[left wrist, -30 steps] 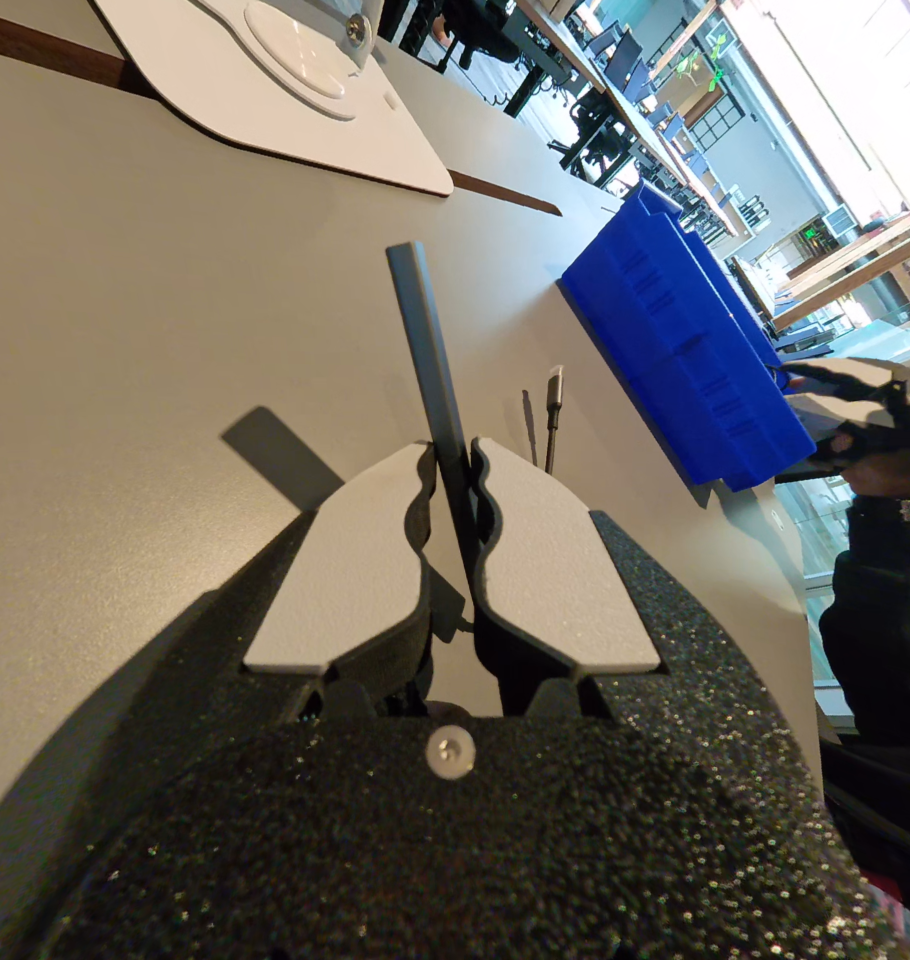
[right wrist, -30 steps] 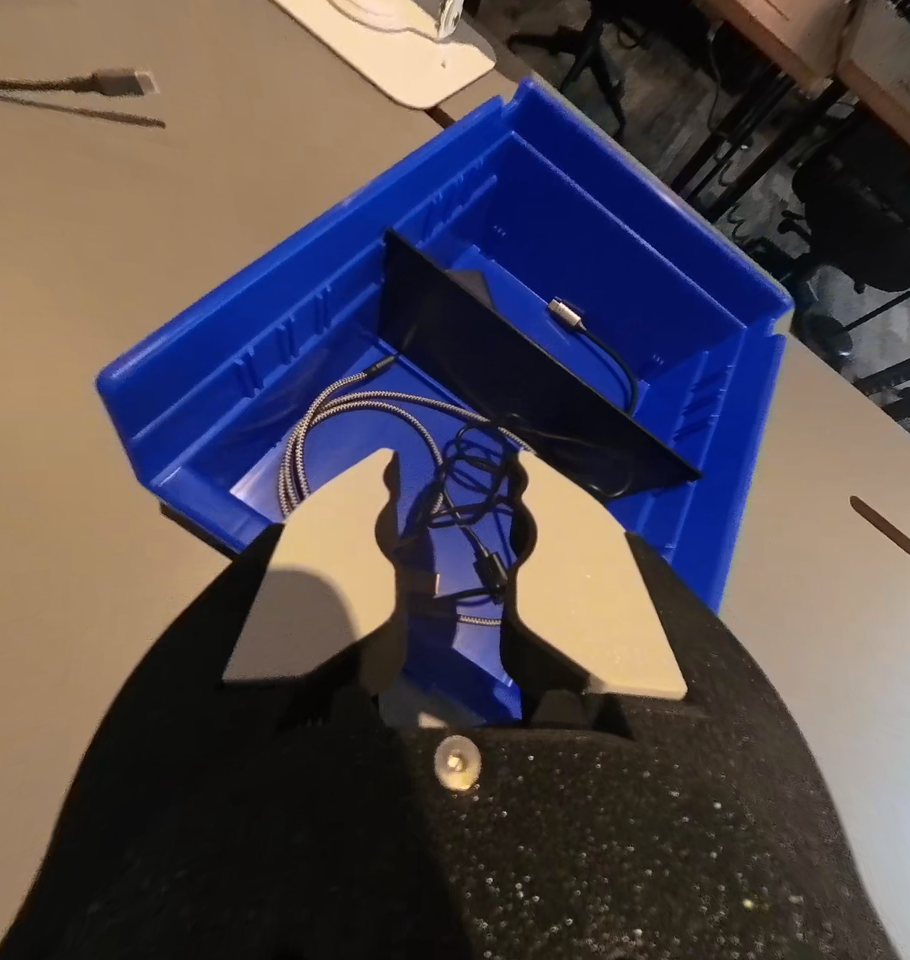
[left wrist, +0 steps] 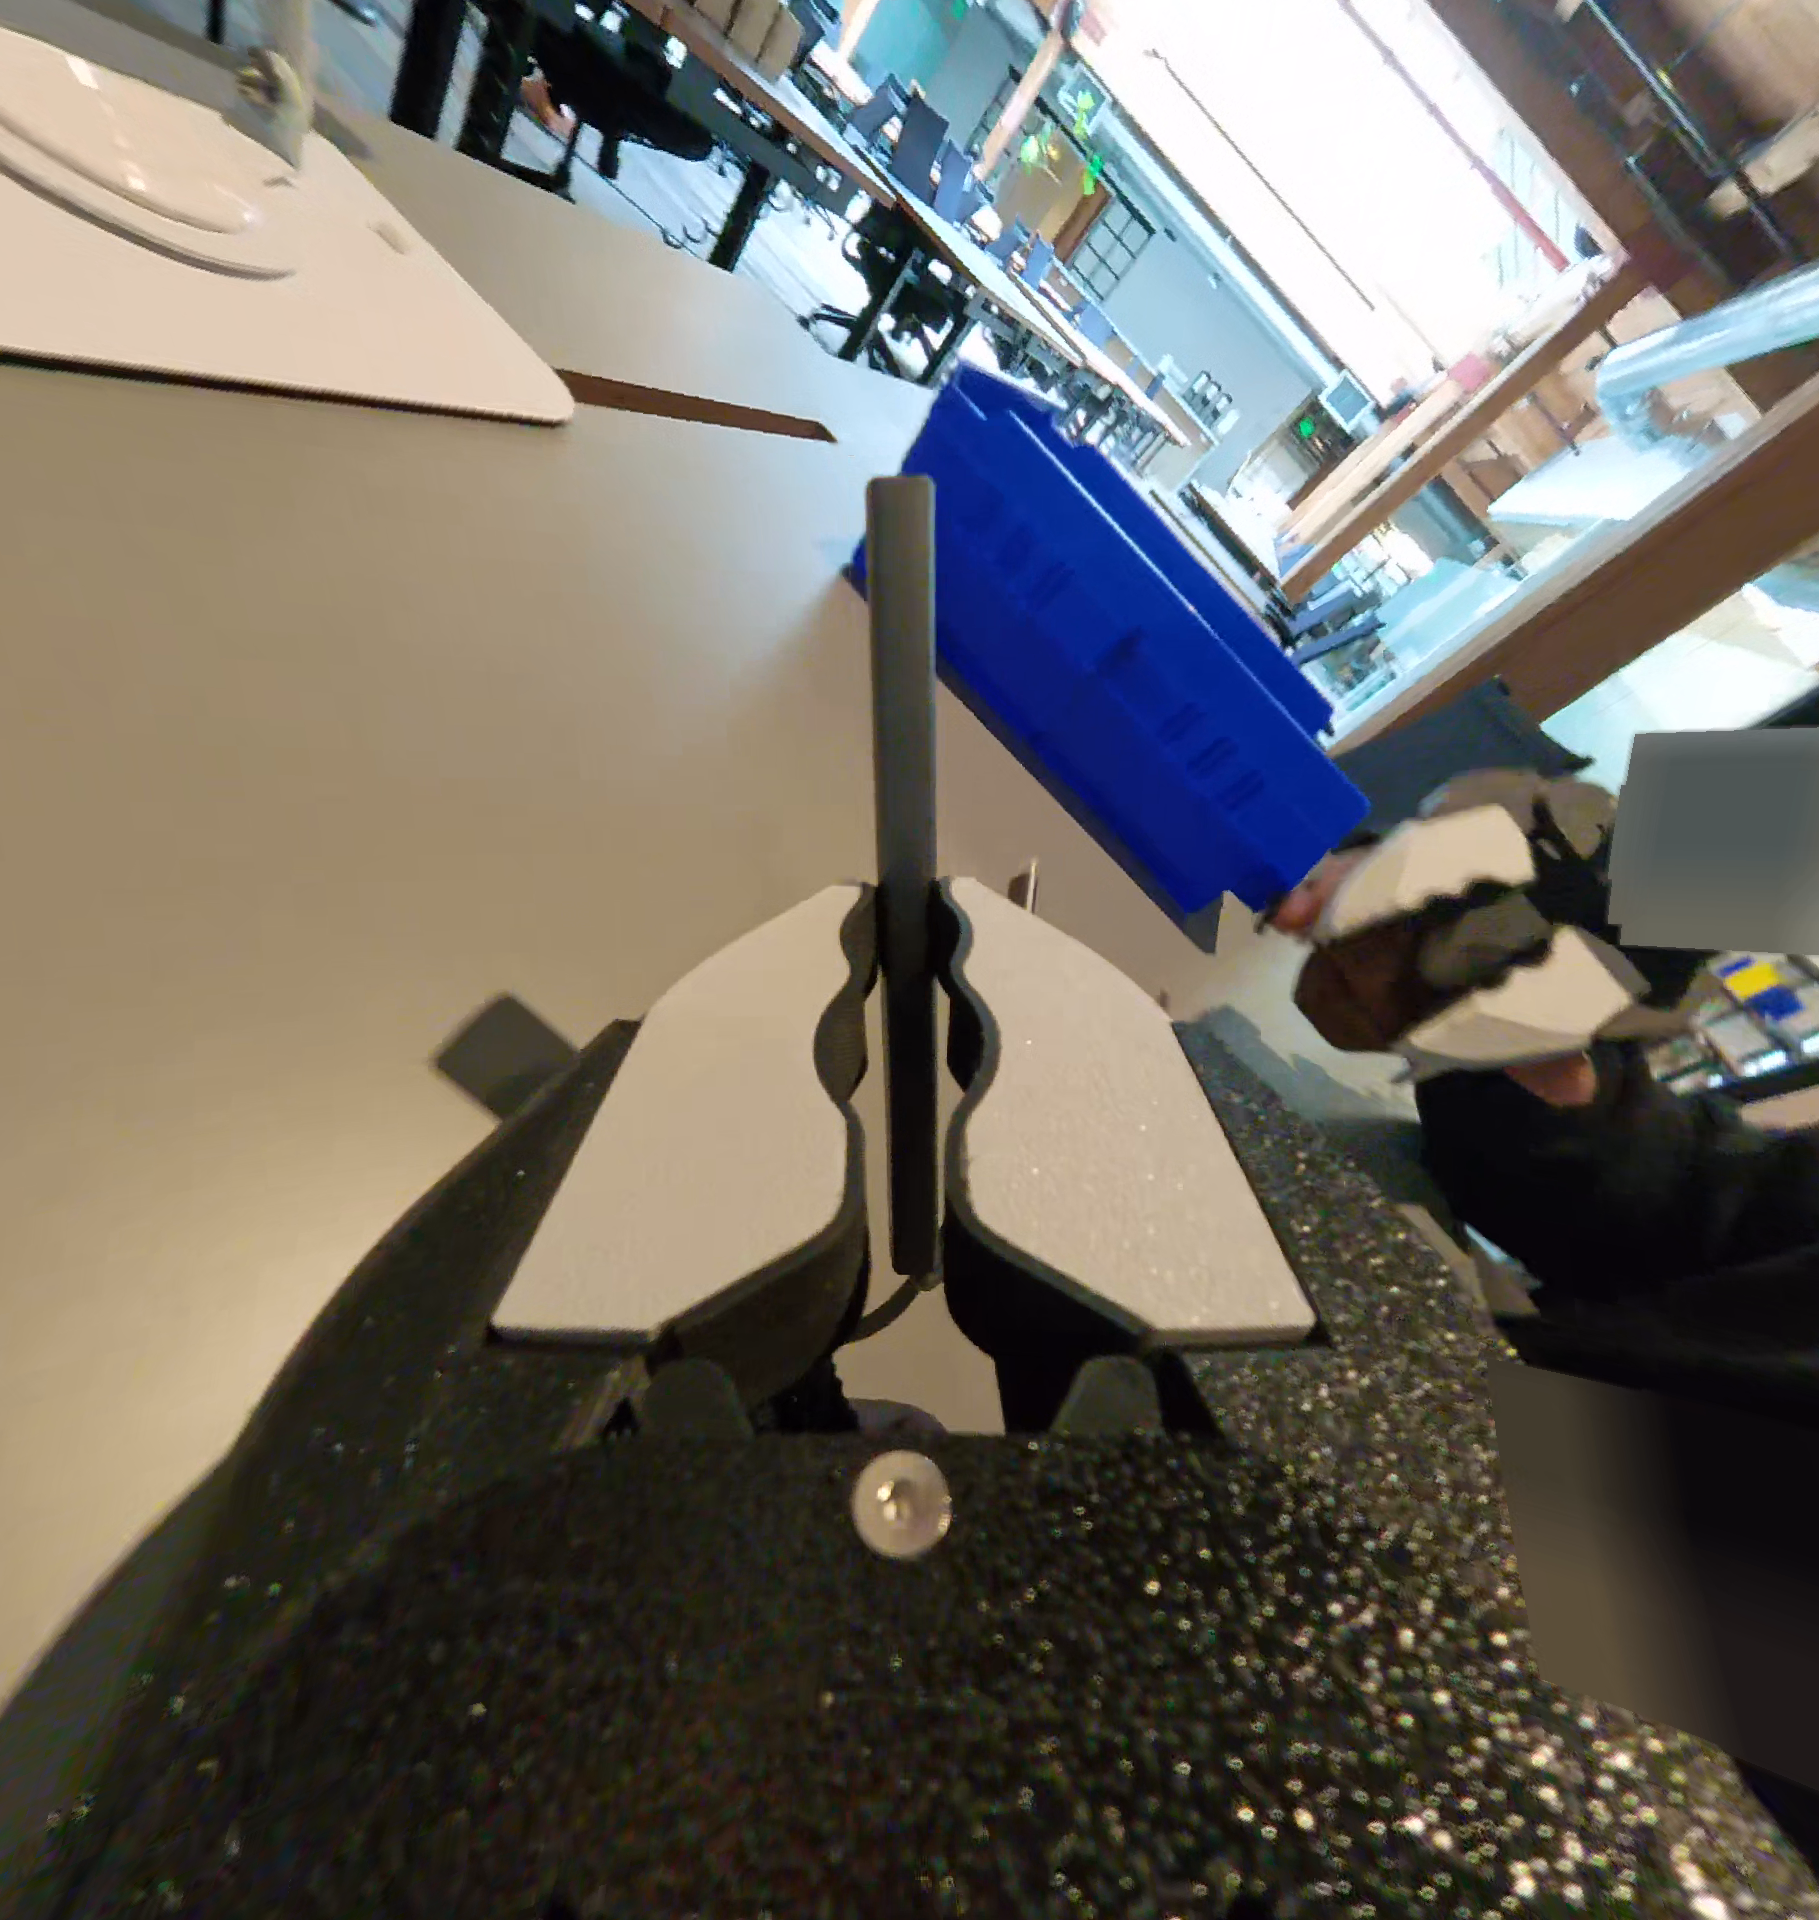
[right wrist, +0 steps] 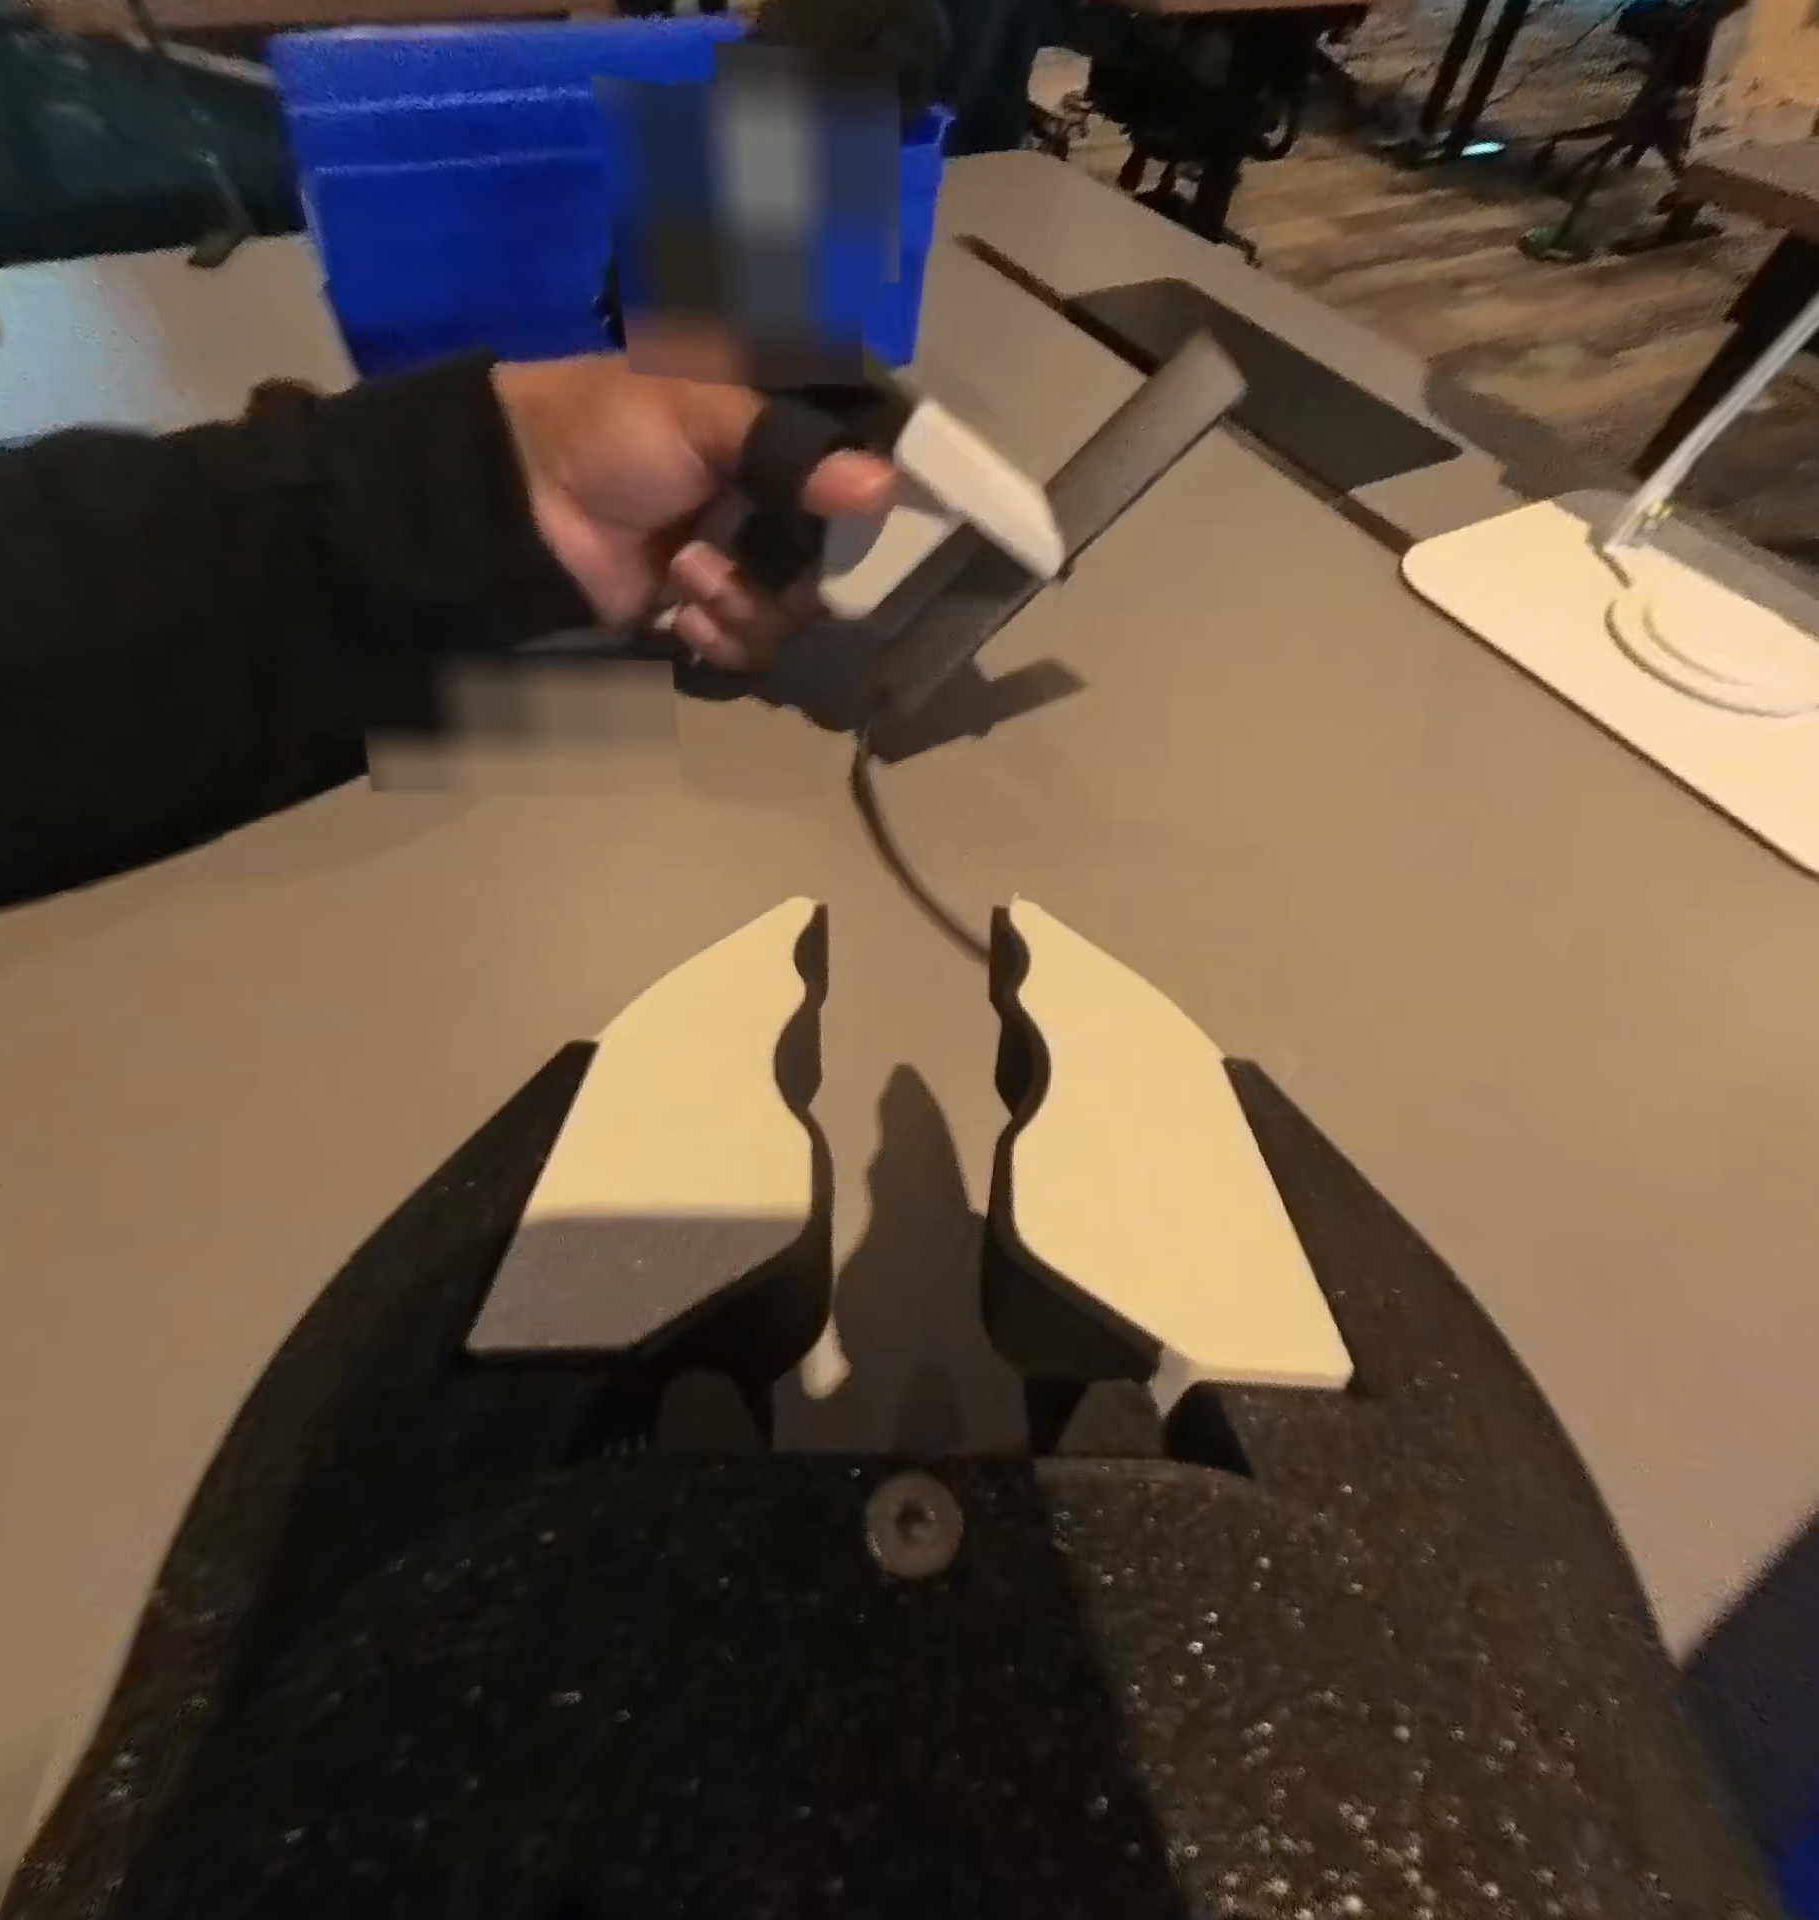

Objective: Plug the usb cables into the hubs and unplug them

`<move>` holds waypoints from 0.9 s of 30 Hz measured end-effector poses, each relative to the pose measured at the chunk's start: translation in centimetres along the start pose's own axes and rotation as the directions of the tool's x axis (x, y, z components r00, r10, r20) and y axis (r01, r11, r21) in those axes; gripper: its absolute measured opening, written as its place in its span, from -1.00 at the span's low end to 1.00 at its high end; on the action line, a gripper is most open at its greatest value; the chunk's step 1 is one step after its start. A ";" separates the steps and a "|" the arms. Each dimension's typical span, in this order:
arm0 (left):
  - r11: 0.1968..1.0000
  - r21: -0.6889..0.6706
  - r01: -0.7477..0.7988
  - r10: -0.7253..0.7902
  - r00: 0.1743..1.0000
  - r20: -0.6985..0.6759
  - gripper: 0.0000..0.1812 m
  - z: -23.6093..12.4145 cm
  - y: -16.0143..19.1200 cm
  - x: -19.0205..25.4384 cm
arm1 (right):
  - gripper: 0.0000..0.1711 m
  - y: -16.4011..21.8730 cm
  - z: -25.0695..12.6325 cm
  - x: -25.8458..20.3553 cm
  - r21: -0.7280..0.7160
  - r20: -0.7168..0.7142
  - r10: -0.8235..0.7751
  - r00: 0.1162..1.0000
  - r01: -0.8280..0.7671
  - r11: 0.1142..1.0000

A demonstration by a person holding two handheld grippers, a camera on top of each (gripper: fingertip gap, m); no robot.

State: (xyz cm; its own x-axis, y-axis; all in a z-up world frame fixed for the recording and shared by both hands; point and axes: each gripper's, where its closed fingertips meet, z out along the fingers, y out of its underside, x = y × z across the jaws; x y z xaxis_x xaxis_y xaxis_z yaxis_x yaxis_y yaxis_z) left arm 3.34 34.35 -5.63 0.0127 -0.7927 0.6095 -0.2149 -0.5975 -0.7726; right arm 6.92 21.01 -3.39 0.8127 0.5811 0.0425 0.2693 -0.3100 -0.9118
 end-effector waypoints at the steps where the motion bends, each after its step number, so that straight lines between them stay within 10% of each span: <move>1: 1.000 -0.012 -0.021 0.021 1.000 -0.018 -0.89 0.1 0.2 0.4 | -0.65 -0.6 1.1 0.6 0.023 -0.002 0.024 1.000 -0.024 0.999; 10: 0.972 -0.078 -0.220 0.184 0.928 -0.325 -0.90 1.3 2.3 6.3 | -0.55 -4.9 4.0 3.1 0.226 0.343 0.412 0.844 -0.500 0.836; 27: 0.948 -0.118 -0.295 0.215 0.870 -0.443 -0.87 3.8 4.6 10.0 | -0.88 -4.7 2.8 1.9 0.302 0.326 0.323 0.888 -0.422 0.855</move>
State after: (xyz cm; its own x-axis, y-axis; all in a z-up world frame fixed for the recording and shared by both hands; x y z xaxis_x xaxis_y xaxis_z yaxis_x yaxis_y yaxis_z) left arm 6.19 23.27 -3.76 -0.4680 -0.7648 0.4427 -0.3232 -0.3182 -0.8912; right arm 5.72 25.63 -0.11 0.6404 0.6615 -0.3902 -0.2687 -0.2831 -0.9207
